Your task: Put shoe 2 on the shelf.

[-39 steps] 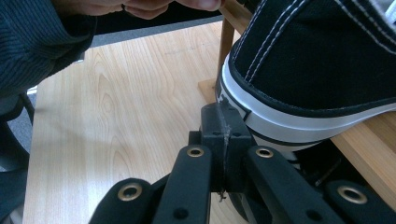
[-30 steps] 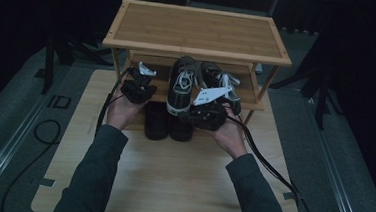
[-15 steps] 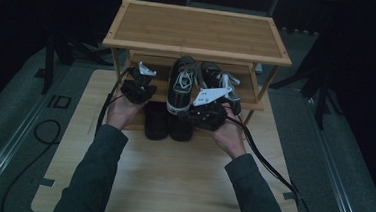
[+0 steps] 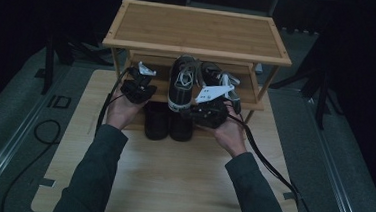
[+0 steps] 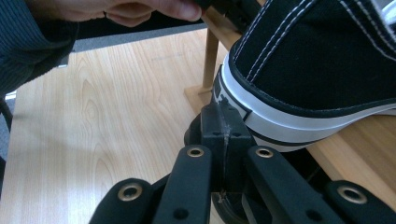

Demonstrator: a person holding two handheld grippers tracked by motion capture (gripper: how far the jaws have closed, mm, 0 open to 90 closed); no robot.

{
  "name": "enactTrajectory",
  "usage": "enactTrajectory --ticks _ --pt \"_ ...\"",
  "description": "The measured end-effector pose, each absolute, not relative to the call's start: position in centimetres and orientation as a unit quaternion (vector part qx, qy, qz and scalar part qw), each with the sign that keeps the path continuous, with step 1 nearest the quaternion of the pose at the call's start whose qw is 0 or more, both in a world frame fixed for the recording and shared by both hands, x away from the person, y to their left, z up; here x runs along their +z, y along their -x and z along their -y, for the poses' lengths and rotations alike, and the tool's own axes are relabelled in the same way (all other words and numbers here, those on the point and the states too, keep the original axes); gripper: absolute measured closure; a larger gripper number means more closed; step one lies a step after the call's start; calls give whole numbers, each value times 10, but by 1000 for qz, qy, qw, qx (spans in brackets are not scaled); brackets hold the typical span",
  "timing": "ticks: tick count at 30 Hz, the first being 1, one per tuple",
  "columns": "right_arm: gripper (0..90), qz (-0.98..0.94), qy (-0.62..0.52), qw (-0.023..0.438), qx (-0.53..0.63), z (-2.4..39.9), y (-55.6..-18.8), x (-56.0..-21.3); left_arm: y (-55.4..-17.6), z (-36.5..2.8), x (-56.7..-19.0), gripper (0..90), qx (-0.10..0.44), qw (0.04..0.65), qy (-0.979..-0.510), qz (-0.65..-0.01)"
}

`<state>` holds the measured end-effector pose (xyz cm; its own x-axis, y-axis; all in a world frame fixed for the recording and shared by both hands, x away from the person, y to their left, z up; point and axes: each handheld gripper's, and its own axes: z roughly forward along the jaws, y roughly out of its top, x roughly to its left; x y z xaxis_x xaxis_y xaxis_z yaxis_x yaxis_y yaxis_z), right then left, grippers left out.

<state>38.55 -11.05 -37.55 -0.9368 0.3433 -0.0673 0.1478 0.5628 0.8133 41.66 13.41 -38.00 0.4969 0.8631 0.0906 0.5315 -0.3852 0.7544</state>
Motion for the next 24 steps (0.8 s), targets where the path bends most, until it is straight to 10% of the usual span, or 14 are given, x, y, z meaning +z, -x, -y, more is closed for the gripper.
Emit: enactTrajectory --ticks 24 --pt "900 -874 -157 125 443 104 -392 -382 -417 -135 -380 900 245 339 -798 -434"
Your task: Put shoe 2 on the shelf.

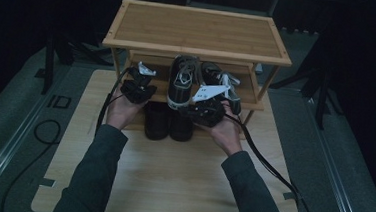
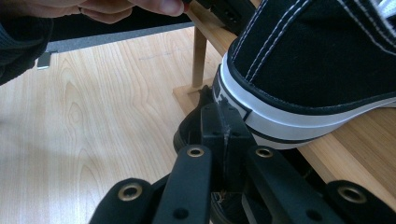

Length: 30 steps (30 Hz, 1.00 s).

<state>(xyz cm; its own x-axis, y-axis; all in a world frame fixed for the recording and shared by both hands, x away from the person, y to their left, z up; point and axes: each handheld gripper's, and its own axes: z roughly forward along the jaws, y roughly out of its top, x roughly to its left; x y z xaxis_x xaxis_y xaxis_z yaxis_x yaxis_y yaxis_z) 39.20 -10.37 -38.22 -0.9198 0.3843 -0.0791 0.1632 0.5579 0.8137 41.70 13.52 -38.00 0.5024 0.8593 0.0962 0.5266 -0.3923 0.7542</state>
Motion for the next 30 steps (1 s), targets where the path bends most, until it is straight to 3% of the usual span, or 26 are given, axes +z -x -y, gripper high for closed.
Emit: enactTrajectory --ticks 30 --pt "900 -873 -187 169 417 106 -397 -382 -417 -136 -380 900 244 339 -799 -433"
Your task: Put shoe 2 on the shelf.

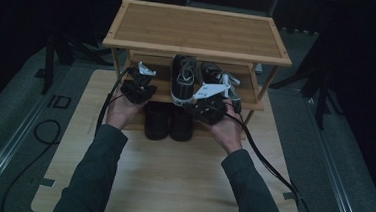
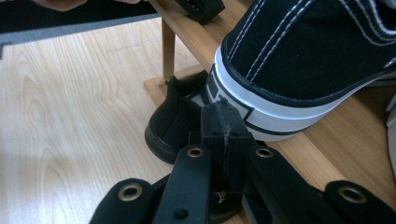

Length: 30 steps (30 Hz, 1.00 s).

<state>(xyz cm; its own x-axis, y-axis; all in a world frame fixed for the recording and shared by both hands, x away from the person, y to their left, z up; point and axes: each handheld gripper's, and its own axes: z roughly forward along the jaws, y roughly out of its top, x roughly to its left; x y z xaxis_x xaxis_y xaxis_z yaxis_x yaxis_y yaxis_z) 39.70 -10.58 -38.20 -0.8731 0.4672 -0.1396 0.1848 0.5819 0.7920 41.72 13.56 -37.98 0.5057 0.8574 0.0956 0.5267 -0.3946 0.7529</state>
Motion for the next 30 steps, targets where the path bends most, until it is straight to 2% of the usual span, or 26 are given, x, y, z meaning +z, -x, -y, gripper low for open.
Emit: enactTrajectory --ticks 30 --pt "900 -886 -183 159 396 101 -396 -377 -417 -136 -381 900 242 347 -795 -436"
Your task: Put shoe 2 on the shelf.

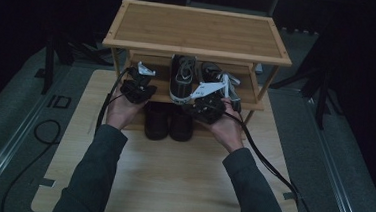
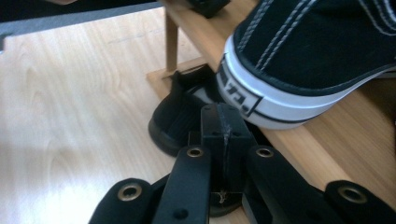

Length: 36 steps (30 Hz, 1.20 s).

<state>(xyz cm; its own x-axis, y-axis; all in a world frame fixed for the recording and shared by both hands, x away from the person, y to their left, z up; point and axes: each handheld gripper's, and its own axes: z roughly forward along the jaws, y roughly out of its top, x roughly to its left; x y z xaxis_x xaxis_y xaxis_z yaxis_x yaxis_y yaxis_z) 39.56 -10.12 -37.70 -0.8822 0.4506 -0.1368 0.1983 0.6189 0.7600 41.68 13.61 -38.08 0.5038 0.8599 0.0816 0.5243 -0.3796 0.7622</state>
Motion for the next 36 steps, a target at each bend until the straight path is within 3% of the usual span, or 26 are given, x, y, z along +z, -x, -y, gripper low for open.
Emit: enactTrajectory --ticks 36 --pt "884 -904 -155 123 380 176 -374 -361 -418 -139 -381 900 233 353 -795 -435"
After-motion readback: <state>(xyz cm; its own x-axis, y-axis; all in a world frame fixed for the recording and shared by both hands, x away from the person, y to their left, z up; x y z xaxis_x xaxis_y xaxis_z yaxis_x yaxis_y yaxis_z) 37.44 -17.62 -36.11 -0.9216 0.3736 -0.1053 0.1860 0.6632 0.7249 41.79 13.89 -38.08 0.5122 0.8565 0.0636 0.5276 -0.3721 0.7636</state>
